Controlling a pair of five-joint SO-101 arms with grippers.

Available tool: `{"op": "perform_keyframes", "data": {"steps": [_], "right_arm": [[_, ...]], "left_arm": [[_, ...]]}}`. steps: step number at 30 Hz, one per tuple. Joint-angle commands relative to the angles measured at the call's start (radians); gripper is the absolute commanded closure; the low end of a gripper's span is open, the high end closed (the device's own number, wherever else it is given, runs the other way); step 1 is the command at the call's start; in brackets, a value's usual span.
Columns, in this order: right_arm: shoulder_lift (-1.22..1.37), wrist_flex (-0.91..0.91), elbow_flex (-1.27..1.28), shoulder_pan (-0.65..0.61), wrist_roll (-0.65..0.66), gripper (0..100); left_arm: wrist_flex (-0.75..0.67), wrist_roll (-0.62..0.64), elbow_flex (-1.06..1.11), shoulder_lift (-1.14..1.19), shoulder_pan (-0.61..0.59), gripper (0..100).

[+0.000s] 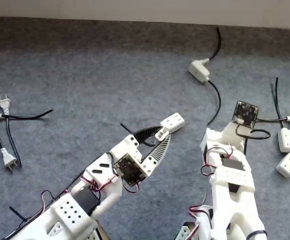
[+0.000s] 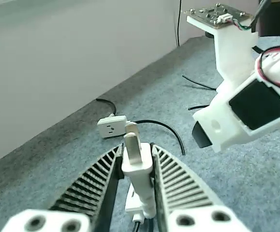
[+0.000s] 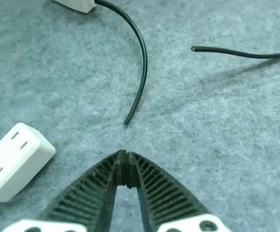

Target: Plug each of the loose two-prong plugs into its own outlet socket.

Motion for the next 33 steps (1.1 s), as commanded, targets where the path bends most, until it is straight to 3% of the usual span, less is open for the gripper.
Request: {"op": "perform_keyframes", "data": {"steps": [1, 6, 11, 18, 26, 33], "right_arm": [[-0.130, -0.001, -0.007, -0.051, 0.017, 99.1], [-0.441, 0.077, 0.058, -0.162, 0.020, 99.1], [-0.783, 0.177, 0.173, -0.306, 0.161, 99.1], [-1.173, 0.291, 0.321, -0.325, 0.173, 99.1], [-1.144, 0.314, 0.291, -0.282, 0.169, 99.1], [-1.168, 0.300, 0.246, -0.358, 0.166, 99.1]], "left_arm": [[-0.115, 0.008, 0.002, 0.053, 0.010, 98], [-0.230, 0.008, -0.004, 0.189, 0.010, 98], [-0.345, 0.009, -0.054, 0.374, 0.027, 98], [-0.468, 0.009, -0.137, 0.651, 0.033, 98], [-0.568, 0.009, -0.137, 0.720, 0.033, 98], [-0.568, 0.009, -0.143, 0.725, 0.038, 98]]}}
